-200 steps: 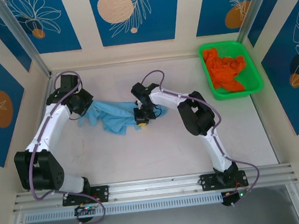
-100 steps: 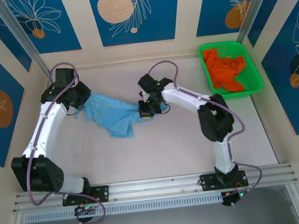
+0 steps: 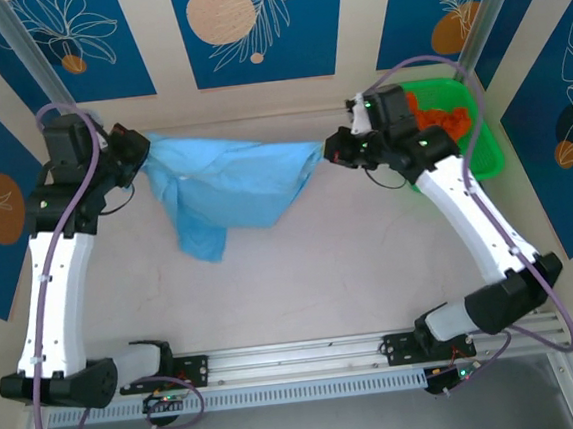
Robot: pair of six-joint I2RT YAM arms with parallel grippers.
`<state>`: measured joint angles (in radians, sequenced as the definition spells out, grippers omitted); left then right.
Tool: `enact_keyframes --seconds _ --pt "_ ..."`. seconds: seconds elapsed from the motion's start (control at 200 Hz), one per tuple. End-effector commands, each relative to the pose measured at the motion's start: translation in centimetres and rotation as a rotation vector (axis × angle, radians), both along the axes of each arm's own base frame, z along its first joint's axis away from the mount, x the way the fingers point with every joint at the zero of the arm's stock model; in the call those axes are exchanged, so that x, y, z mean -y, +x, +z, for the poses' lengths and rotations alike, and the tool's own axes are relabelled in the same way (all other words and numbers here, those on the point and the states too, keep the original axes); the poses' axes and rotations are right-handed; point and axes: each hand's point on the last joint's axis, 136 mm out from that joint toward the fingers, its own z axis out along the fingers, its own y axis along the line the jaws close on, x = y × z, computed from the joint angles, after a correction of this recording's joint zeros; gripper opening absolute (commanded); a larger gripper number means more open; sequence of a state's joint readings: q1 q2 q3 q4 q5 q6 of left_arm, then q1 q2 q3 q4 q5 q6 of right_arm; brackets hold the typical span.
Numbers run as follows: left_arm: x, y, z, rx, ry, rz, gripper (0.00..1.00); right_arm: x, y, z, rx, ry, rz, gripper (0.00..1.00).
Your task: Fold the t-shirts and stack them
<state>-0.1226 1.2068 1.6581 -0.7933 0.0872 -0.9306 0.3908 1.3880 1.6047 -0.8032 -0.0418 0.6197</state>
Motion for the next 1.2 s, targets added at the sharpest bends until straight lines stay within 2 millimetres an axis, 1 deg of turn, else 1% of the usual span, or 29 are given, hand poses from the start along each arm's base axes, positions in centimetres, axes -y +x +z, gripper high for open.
enact_keyframes --seconds 0.0,0.05,0.09,0.155,0.23,0.37,0.455,0.56,0.635,0.715,0.74,0.775,0.845,0.875,0.915,0.955,0.99,1.03,1.04,1.09,1.105,1.11,1.125,1.135,1.145,1.15,1.155,1.17,1.195 --pt "1.6 -1.6 5.8 0.170 -0.091 -0.075 0.00 1.9 -0.8 5.4 0.152 0.003 -0.050 0.00" --pt "2.9 -2.1 8.4 0.274 -0.084 -0.158 0.00 2.4 -1.2 7.1 0.207 0.015 -0.063 0.00" --pt "3.7 -2.6 10.1 0.339 -0.075 -0.218 0.00 2.6 -1.5 8.4 0.245 0.032 -0.067 0.00" --pt "4.4 -3.8 12.7 0.438 -0.073 -0.275 0.00 2.9 -2.1 10.4 0.301 0.057 -0.071 0.00" --pt "4.9 -4.7 14.7 0.501 -0.085 -0.312 0.00 3.3 -2.7 12.7 0.370 0.083 -0.083 0.00" --pt "6.0 -5.8 16.9 0.521 -0.112 -0.380 0.00 4.1 -3.7 15.3 0.447 0.107 -0.105 0.00" --pt "6.2 -6.9 18.7 0.569 -0.118 -0.402 0.00 4.1 -4.6 16.8 0.507 0.129 -0.095 0.00" --pt "6.7 -8.1 20.5 0.619 -0.125 -0.440 0.02 4.5 -5.2 17.8 0.552 0.142 -0.110 0.00" --pt "7.0 -8.2 20.7 0.612 -0.136 -0.461 0.02 4.4 -5.6 18.4 0.572 0.153 -0.107 0.00" --pt "7.1 -7.7 20.1 0.572 -0.157 -0.457 0.03 4.0 -5.7 18.6 0.590 0.162 -0.094 0.00" --pt "7.1 -7.3 19.6 0.548 -0.164 -0.446 0.03 3.9 -5.5 18.4 0.588 0.164 -0.099 0.00" --pt "6.8 -6.4 18.2 0.484 -0.175 -0.415 0.03 3.9 -5.2 18.1 0.577 0.161 -0.113 0.00" --pt "6.4 -3.9 14.1 0.305 -0.191 -0.348 0.01 4.0 -3.5 16.4 0.525 0.125 -0.154 0.00" --pt "6.2 -2.8 12.1 0.228 -0.188 -0.317 0.01 4.0 -2.3 15.1 0.490 0.089 -0.180 0.00" --pt "5.6 -1.3 8.9 0.108 -0.189 -0.255 0.01 4.1 -0.3 12.8 0.422 0.031 -0.219 0.00" --pt "4.9 0.3 5.9 0.005 -0.194 -0.188 0.02 4.3 2.0 10.3 0.339 -0.029 -0.247 0.00" --pt "4.3 2.0 3.4 -0.051 -0.188 -0.147 0.05 4.4 4.3 7.3 0.244 -0.090 -0.268 0.00" --pt "3.1 3.7 0.0 -0.132 -0.196 -0.064 0.13 4.5 6.8 4.2 0.141 -0.133 -0.283 0.00" --pt "2.6 4.1 -0.9 -0.154 -0.199 -0.034 0.15 4.5 7.6 3.0 0.103 -0.145 -0.287 0.00" --pt "0.4 6.1 -5.2 -0.221 -0.206 0.089 0.25 3.9 10.8 -0.3 -0.002 -0.169 -0.289 0.00" --pt "-0.5 6.7 -6.5 -0.234 -0.202 0.135 0.33 3.6 11.7 -1.7 -0.037 -0.185 -0.288 0.00" --pt "-0.8 6.8 -7.0 -0.243 -0.203 0.150 0.37 3.7 11.8 -1.6 -0.039 -0.184 -0.291 0.00" --pt "-1.8 7.1 -8.5 -0.268 -0.194 0.201 0.47 3.5 12.9 -3.4 -0.085 -0.199 -0.295 0.00" --pt "-2.4 7.2 -9.6 -0.289 -0.190 0.235 0.55 3.4 13.3 -3.8 -0.102 -0.201 -0.297 0.01" --pt "-3.2 7.3 -10.6 -0.305 -0.179 0.273 0.61 3.2 13.8 -4.4 -0.125 -0.201 -0.298 0.04" --pt "-3.4 7.3 -11.0 -0.312 -0.176 0.287 0.64 3.2 14.0 -4.3 -0.128 -0.196 -0.299 0.07" --pt "-3.7 7.3 -11.4 -0.319 -0.172 0.300 0.66 3.2 14.3 -4.8 -0.144 -0.198 -0.299 0.09" --pt "-4.6 7.3 -12.8 -0.345 -0.154 0.343 0.72 2.8 15.1 -6.3 -0.183 -0.200 -0.293 0.18" --pt "-5.9 7.2 -14.6 -0.381 -0.124 0.400 0.82 2.6 16.1 -7.2 -0.222 -0.192 -0.293 0.36"
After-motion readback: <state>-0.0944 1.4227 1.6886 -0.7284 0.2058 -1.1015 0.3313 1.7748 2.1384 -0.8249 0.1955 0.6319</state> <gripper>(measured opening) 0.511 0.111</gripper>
